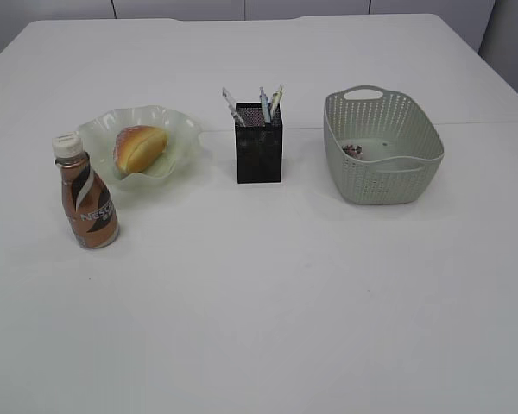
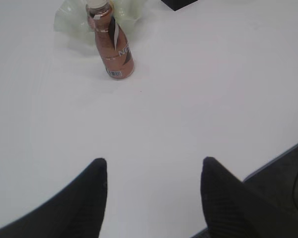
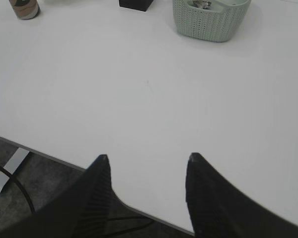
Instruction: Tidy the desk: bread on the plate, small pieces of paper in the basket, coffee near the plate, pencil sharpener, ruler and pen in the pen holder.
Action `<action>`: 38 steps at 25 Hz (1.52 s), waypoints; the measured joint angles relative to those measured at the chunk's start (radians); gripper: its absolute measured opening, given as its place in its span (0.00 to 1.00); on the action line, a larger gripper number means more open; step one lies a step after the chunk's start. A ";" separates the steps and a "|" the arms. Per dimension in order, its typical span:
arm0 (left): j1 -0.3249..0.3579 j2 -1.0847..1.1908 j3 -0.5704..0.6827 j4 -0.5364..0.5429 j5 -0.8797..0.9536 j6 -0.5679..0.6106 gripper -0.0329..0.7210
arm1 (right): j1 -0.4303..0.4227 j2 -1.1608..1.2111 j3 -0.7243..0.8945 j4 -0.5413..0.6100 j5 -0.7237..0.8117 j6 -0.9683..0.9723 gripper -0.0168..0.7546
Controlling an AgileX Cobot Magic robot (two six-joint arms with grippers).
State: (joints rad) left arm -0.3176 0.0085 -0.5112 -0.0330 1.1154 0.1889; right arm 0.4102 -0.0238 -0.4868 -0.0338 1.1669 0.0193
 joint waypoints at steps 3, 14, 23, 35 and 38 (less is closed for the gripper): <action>0.000 0.000 0.000 0.001 0.000 -0.002 0.62 | 0.000 0.000 0.000 0.000 0.000 0.000 0.53; 0.018 0.000 0.000 0.003 0.000 -0.002 0.62 | -0.116 0.000 0.000 0.000 -0.002 0.000 0.53; 0.201 0.000 0.000 0.001 0.000 -0.003 0.62 | -0.481 0.000 0.000 0.000 -0.004 0.000 0.53; 0.248 0.000 0.000 -0.012 0.000 -0.027 0.62 | -0.484 0.000 0.000 0.000 -0.004 0.000 0.53; 0.248 0.000 0.000 -0.017 0.000 -0.103 0.62 | -0.484 0.000 0.000 0.000 -0.004 0.000 0.53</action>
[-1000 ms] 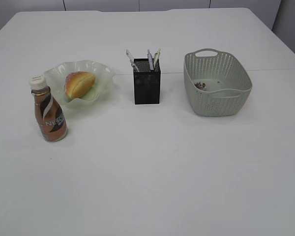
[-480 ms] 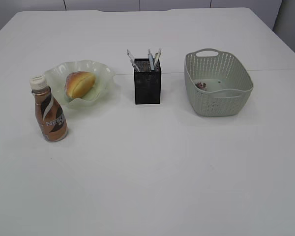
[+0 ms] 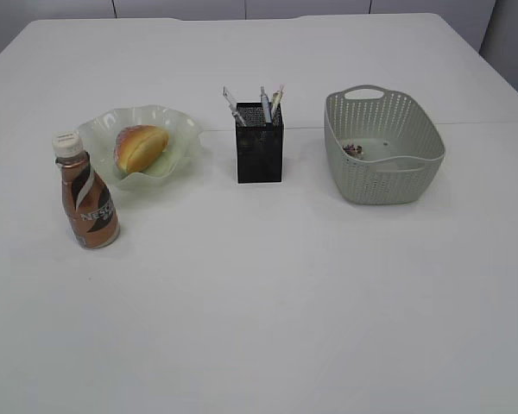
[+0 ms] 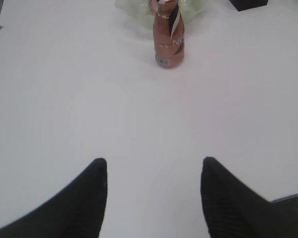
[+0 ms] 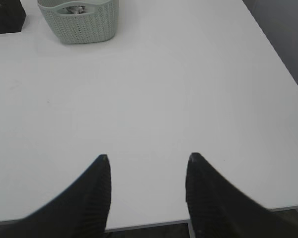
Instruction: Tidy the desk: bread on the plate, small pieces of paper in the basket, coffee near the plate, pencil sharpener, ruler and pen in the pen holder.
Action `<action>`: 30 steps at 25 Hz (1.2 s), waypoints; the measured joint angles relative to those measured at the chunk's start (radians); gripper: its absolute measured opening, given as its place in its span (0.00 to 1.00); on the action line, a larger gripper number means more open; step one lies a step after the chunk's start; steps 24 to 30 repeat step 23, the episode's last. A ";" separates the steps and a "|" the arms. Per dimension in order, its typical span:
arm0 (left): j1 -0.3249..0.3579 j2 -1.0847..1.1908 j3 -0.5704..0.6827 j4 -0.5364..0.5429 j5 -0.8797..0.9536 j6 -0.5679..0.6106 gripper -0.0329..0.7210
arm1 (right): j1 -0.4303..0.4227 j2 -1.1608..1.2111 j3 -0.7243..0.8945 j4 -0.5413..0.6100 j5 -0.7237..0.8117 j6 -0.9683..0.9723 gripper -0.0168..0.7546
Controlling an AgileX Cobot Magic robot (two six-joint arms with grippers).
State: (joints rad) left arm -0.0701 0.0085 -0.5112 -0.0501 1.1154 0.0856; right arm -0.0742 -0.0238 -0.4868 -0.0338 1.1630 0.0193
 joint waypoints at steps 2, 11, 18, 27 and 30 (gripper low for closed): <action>0.000 0.000 0.000 -0.001 0.000 -0.043 0.62 | 0.000 0.000 0.000 0.000 0.000 0.000 0.53; 0.000 0.000 0.000 -0.002 0.000 -0.071 0.62 | 0.000 0.000 0.000 0.000 -0.002 0.000 0.53; 0.000 0.000 0.000 -0.002 0.000 -0.073 0.62 | 0.000 0.000 0.000 0.000 -0.002 0.000 0.53; 0.000 0.000 0.000 -0.002 0.000 -0.073 0.62 | 0.000 0.000 0.000 0.000 -0.002 0.000 0.53; 0.000 0.000 0.000 -0.002 0.000 -0.073 0.62 | 0.000 0.000 0.000 0.000 -0.002 0.000 0.53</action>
